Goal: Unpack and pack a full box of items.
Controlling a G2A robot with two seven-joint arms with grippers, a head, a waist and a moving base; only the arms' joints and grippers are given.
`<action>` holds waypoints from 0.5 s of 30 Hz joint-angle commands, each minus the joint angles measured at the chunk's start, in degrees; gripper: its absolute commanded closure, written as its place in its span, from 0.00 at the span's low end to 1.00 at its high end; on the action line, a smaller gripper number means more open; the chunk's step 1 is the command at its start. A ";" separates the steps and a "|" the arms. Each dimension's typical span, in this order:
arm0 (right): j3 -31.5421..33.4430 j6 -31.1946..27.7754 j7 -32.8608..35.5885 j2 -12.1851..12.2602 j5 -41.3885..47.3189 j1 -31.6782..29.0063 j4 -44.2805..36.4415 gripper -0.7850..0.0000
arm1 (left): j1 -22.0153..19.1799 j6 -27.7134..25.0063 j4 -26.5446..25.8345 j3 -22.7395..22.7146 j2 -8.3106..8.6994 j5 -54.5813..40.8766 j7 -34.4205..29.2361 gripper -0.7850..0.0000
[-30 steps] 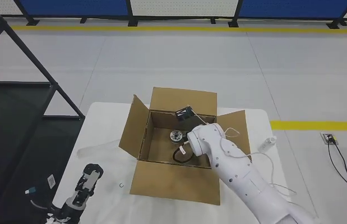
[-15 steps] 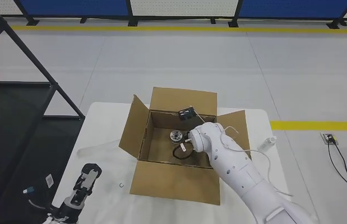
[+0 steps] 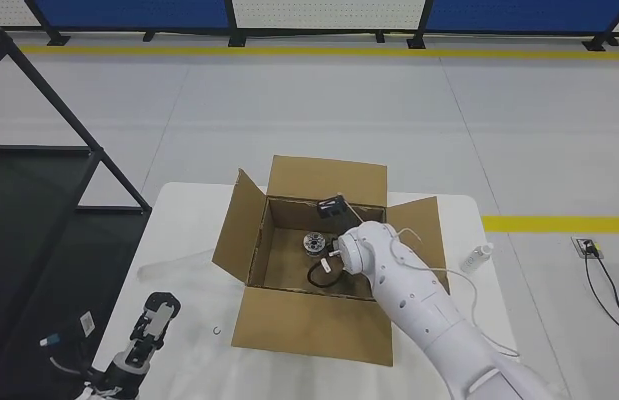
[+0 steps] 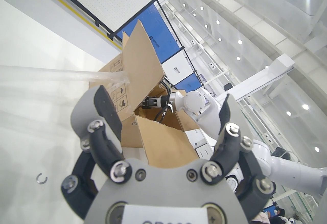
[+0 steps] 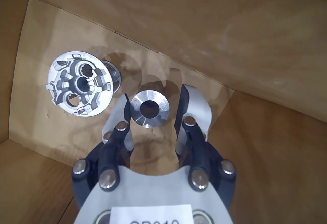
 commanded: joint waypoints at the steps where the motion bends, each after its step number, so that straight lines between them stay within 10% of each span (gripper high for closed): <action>1: 0.08 -0.28 -0.44 -0.18 0.03 0.00 0.66 0.53 | 0.23 -0.06 -0.07 -0.04 -0.02 0.08 0.18 0.00; 4: 0.25 -0.60 -0.76 -0.43 0.14 0.13 1.46 0.64 | 0.51 -0.07 -0.21 -0.12 -0.05 0.19 0.45 0.00; 7: 0.61 -1.14 -1.26 -0.54 0.21 0.17 1.55 1.00 | 0.67 0.03 -0.33 -0.17 -0.07 0.26 0.51 0.00; 15: 3.28 -2.78 -0.21 1.14 -2.37 -3.02 -7.08 1.00 | 0.21 0.75 -0.84 0.21 -0.07 0.64 0.07 0.00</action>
